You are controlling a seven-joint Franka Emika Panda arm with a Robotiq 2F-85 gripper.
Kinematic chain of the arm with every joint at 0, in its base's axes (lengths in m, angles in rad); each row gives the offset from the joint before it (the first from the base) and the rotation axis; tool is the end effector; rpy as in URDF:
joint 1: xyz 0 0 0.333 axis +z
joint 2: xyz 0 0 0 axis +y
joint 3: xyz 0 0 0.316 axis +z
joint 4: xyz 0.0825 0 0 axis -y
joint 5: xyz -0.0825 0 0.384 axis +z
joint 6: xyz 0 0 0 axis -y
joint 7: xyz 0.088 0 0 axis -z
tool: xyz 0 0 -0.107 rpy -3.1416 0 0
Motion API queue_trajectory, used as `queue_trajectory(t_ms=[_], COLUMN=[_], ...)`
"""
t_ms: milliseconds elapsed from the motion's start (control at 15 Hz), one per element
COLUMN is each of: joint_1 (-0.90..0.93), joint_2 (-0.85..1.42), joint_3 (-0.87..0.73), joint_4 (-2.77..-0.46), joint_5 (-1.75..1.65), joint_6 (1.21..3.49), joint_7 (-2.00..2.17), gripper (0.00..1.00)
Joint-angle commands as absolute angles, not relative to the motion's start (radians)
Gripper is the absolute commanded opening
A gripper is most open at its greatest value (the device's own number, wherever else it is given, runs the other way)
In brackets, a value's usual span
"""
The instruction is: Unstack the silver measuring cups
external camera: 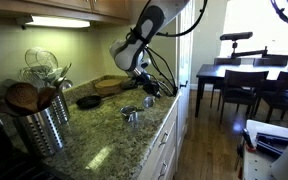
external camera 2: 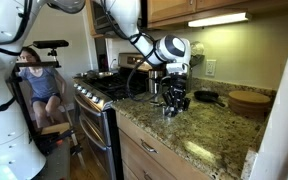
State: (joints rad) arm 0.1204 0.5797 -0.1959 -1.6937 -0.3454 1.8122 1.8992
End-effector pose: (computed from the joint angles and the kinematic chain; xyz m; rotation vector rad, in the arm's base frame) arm 0.6214 -0.0652 0.2448 1.5646 -1.9830 0.0763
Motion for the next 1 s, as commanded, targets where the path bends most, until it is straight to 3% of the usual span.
queue_trajectory(t_ms=[0,933], joint_1=[0.104,0.079], joint_2=[0.536,0.594], joint_3=[-0.192,-0.178], joint_4=[-1.745,-1.696], joint_5=[-0.348,-0.336], joint_6=[1.812,1.824], joint_7=[1.947,1.930], gripper=[0.01,0.01])
